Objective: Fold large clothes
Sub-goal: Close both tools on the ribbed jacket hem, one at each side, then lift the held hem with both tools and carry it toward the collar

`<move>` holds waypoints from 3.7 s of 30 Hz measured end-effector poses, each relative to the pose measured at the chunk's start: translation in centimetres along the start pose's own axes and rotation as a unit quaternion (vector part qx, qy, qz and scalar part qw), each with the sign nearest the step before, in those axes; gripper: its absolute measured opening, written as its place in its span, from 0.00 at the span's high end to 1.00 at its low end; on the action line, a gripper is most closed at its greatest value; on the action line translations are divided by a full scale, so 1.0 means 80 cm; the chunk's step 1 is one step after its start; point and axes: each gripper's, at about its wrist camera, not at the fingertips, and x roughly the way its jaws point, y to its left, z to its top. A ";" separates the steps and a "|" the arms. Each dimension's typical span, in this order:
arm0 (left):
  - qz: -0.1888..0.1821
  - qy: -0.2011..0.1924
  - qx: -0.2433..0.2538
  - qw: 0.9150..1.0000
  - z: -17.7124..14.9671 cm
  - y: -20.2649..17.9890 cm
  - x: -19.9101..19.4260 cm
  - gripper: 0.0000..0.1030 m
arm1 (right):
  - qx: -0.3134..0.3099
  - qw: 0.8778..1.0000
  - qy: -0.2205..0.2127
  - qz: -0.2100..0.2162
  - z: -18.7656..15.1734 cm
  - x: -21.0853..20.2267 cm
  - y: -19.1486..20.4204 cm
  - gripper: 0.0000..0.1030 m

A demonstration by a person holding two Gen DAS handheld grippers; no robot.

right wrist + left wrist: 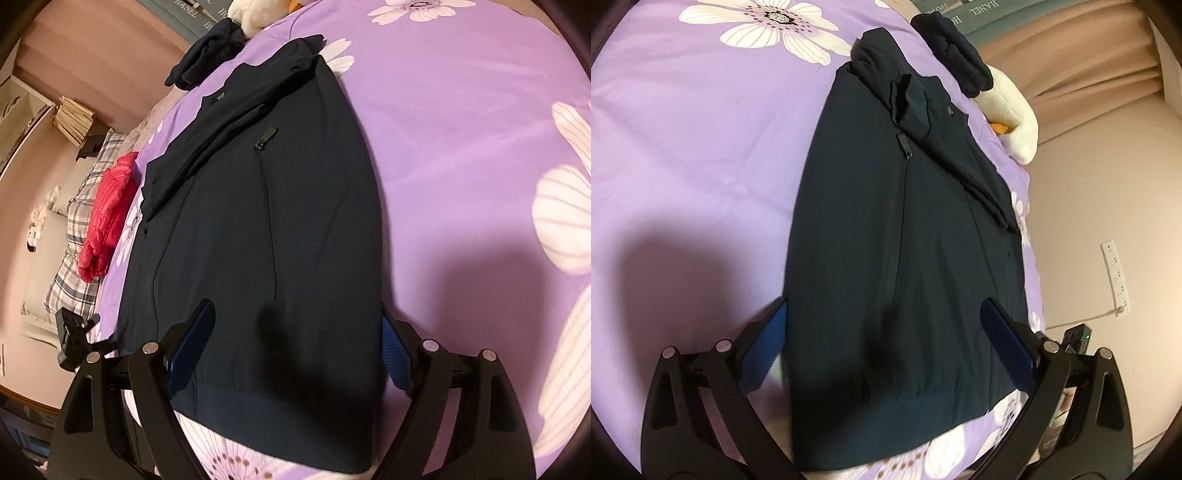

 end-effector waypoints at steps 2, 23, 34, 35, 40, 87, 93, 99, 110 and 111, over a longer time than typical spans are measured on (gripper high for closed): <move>-0.011 0.003 -0.004 1.000 0.006 0.000 0.005 0.02 | -0.002 1.000 0.002 0.001 0.007 0.007 0.003 0.19; -0.079 0.027 0.023 0.996 -0.060 -0.006 -0.015 0.02 | -0.015 0.994 0.068 0.087 -0.040 -0.020 -0.016 0.19; -0.066 0.040 0.017 0.997 -0.026 -0.021 0.026 0.05 | -0.033 0.996 0.047 0.075 -0.027 0.010 0.010 0.20; -0.062 0.039 0.017 0.997 -0.027 -0.021 0.026 0.07 | -0.036 0.996 0.047 0.071 -0.027 0.009 0.010 0.21; -0.043 0.038 0.018 0.998 -0.045 -0.012 0.016 0.24 | -0.026 0.996 0.058 0.069 -0.036 0.001 -0.003 0.45; -0.107 -0.063 0.096 0.988 -0.039 -0.124 -0.054 0.90 | -0.099 0.971 -0.077 0.204 -0.004 -0.068 0.093 0.87; -0.114 -0.069 0.106 0.985 -0.044 -0.137 -0.072 0.90 | -0.117 0.964 -0.087 0.222 0.003 -0.088 0.108 0.87; -0.116 -0.071 0.129 0.982 -0.052 -0.161 -0.092 0.90 | -0.143 0.955 -0.095 0.240 0.005 -0.113 0.125 0.87; -0.137 -0.094 0.170 0.971 -0.072 -0.198 -0.136 0.90 | -0.184 0.935 -0.119 0.280 -0.003 -0.160 0.150 0.87; -0.139 -0.097 0.173 0.970 -0.075 -0.202 -0.141 0.90 | -0.187 0.933 -0.121 0.283 -0.004 -0.164 0.151 0.87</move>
